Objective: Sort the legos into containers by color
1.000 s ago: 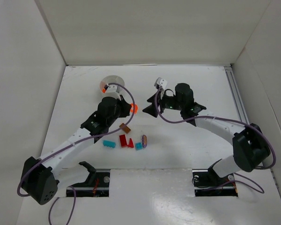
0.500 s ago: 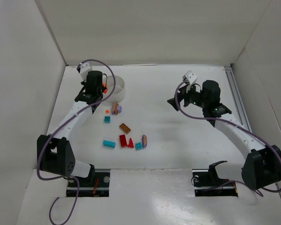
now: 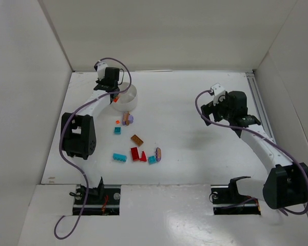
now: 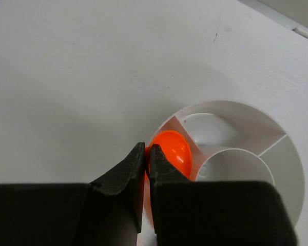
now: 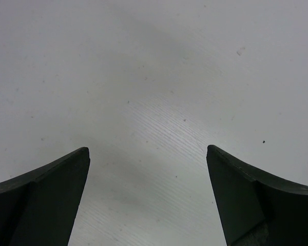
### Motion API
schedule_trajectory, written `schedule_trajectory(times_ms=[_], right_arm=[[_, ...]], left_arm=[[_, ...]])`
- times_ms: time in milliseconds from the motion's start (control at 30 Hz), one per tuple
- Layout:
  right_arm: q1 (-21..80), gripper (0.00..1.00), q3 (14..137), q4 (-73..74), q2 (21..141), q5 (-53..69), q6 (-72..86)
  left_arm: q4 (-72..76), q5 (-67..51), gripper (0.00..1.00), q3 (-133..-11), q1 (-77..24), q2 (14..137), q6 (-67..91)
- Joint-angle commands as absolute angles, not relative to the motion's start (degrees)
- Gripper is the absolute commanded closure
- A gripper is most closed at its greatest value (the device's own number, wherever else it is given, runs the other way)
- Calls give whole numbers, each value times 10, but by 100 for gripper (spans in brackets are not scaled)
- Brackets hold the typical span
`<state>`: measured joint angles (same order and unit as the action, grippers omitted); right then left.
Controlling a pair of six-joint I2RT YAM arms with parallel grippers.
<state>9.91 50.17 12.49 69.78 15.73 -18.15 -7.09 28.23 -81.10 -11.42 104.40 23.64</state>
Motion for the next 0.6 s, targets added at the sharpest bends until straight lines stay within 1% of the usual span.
schedule_trajectory(times_ms=[0, 167, 333, 367, 400, 500, 567], right_arm=[[82, 0, 512, 134, 703, 148, -201], [71, 0, 518, 134, 725, 165, -201], [66, 0, 518, 134, 737, 183, -207], [66, 0, 518, 134, 737, 183, -207], [66, 0, 518, 134, 737, 183, -207], [66, 0, 512, 134, 725, 183, -207], [66, 0, 512, 134, 720, 183, -207]], left_arm=[[-102, 305, 100, -852, -112, 1046, 241], [-107, 313, 100, -852, -112, 1046, 246], [-119, 295, 77, -852, -112, 1046, 246], [-119, 294, 74, -844, -112, 1032, 237], [-112, 275, 74, -831, -112, 1027, 231], [-106, 263, 63, -813, -112, 1002, 226], [-112, 255, 59, -799, -112, 986, 226]])
